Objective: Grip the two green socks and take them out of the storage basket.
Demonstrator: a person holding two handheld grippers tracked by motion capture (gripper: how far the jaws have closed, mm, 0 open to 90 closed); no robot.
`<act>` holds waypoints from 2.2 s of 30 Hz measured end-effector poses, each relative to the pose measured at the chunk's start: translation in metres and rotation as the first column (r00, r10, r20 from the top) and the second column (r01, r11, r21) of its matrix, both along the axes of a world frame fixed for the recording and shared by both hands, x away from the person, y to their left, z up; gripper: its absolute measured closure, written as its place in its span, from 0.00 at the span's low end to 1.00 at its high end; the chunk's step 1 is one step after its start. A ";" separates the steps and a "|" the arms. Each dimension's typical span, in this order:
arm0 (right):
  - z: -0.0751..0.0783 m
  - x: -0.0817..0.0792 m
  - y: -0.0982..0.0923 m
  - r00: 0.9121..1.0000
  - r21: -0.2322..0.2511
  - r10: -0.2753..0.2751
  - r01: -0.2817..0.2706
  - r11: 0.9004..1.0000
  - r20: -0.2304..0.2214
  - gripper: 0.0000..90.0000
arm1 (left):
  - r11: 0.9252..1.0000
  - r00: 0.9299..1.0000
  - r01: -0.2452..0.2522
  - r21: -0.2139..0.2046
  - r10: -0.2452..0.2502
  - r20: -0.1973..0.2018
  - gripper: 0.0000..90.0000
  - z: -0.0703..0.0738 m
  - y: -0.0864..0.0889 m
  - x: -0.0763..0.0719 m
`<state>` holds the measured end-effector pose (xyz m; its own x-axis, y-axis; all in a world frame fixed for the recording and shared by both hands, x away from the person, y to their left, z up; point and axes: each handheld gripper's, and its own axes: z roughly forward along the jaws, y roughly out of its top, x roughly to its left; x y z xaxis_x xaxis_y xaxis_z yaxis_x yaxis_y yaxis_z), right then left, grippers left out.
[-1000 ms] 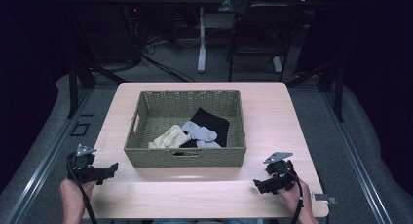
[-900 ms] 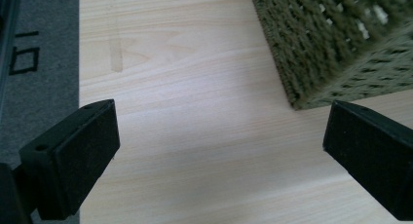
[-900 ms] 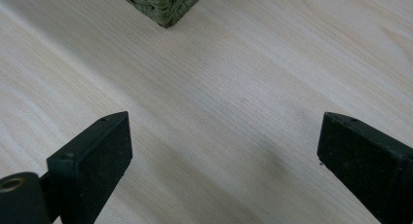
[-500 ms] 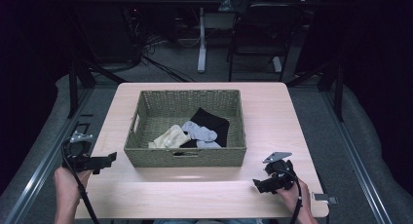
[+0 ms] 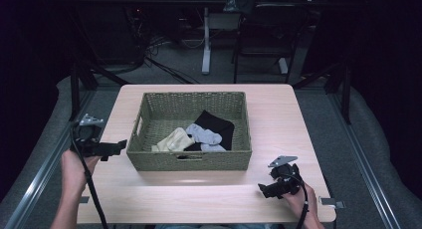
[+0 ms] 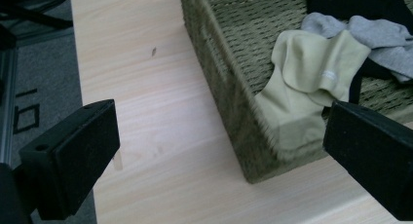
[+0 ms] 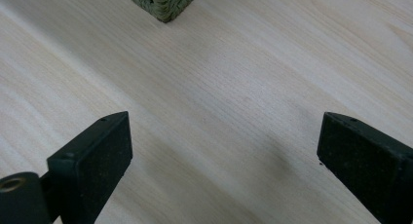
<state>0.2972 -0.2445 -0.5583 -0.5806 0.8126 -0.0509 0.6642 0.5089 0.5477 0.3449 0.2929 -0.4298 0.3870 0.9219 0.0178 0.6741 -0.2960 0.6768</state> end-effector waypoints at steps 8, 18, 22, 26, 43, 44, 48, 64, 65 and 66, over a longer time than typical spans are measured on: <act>0.001 0.001 -0.002 1.000 0.008 -0.009 0.009 1.000 0.001 0.06 | 0.997 0.997 0.073 0.027 -0.073 -0.006 0.00 0.012 -0.029 0.028; 0.002 0.001 -0.003 1.000 0.013 -0.002 0.002 1.000 0.009 0.05 | 0.986 0.988 0.151 0.064 -0.148 -0.053 0.00 0.013 -0.067 0.061; 0.002 0.001 -0.001 1.000 0.011 0.010 -0.010 1.000 -0.001 0.05 | 0.984 0.983 0.169 0.059 -0.164 -0.085 0.00 0.007 -0.078 0.069; 0.000 0.001 -0.001 1.000 0.014 0.005 -0.005 1.000 -0.004 0.05 | 0.974 0.970 0.211 0.077 -0.199 -0.140 0.00 -0.004 -0.095 0.081; 0.001 0.001 -0.002 1.000 0.013 0.013 -0.013 1.000 -0.003 0.05 | 0.944 0.899 0.325 0.054 -0.291 -0.327 0.15 -0.046 -0.141 0.113; 0.001 0.001 -0.001 1.000 0.009 0.014 -0.014 1.000 -0.002 0.05 | 0.945 0.895 0.324 0.046 -0.290 -0.339 0.17 -0.049 -0.144 0.115; 0.001 0.001 -0.002 1.000 0.013 0.012 -0.012 1.000 -0.001 0.05 | 0.936 0.875 0.348 0.054 -0.303 -0.378 0.28 -0.058 -0.154 0.121; 0.002 0.001 -0.003 1.000 0.007 0.009 -0.009 1.000 -0.007 0.05 | 0.920 0.860 0.387 0.059 -0.337 -0.382 0.96 -0.058 -0.164 0.123; 0.002 0.001 -0.003 1.000 0.007 0.010 -0.010 1.000 -0.007 0.05 | 0.921 0.865 0.386 0.056 -0.340 -0.370 0.96 -0.053 -0.163 0.122; 0.003 0.001 -0.003 1.000 0.003 0.013 -0.013 1.000 -0.010 0.05 | 0.922 0.870 0.383 0.052 -0.342 -0.355 0.96 -0.048 -0.161 0.120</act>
